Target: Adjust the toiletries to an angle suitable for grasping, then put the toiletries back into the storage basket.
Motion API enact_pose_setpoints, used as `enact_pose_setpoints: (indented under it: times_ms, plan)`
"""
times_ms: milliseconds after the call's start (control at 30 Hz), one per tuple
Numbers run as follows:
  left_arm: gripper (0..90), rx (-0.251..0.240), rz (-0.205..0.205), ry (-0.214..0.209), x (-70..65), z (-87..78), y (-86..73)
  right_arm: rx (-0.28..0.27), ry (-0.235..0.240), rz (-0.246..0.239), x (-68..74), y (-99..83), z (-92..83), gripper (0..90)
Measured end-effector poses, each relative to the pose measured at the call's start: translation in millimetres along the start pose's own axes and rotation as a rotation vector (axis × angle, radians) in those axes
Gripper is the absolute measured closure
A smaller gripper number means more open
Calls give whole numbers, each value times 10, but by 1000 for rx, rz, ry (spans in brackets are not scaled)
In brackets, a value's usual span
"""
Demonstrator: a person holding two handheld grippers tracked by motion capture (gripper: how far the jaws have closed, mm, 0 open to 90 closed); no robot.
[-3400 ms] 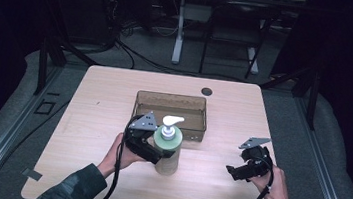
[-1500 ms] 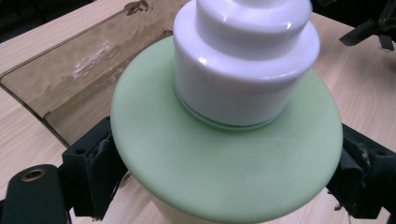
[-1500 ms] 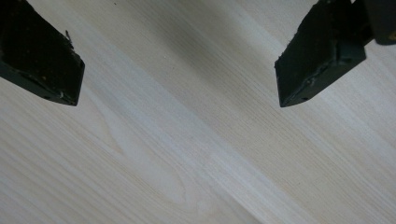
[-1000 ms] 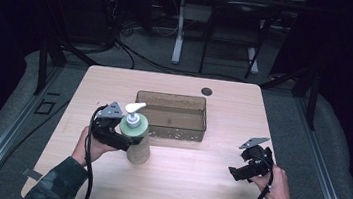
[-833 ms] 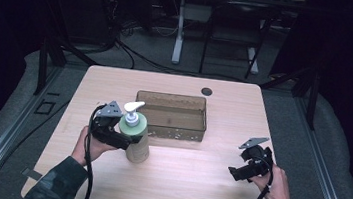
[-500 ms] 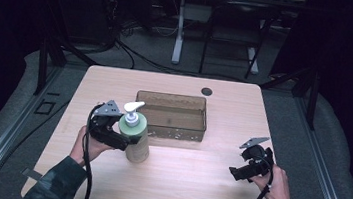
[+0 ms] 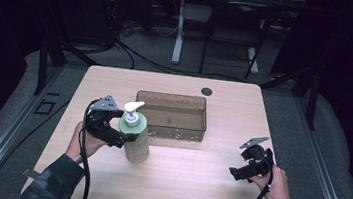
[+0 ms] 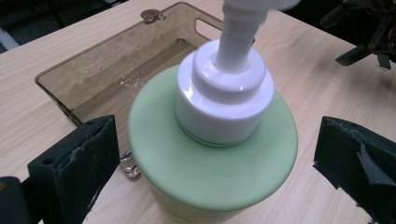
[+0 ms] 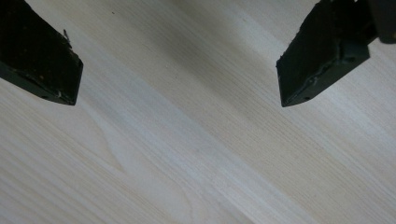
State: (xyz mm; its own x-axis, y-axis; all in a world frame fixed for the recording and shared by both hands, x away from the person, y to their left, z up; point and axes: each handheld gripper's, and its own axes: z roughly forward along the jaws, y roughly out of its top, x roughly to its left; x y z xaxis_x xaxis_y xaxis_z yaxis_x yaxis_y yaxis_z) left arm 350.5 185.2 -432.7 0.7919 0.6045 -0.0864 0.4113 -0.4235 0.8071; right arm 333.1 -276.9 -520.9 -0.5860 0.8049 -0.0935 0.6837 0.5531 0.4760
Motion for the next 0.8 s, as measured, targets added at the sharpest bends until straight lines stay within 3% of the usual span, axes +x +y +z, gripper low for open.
enact_pose_setpoints:
  times_ms: [567, 800]
  plan:
    - [10, 109, 28, -10, -26, -102, 106, 12, -15, -21, 52, 41, 2, 0]
    - [8, 109, 37, -9, 0, -210, 177, 14, -21, -37, 77, 61, -13, 0]
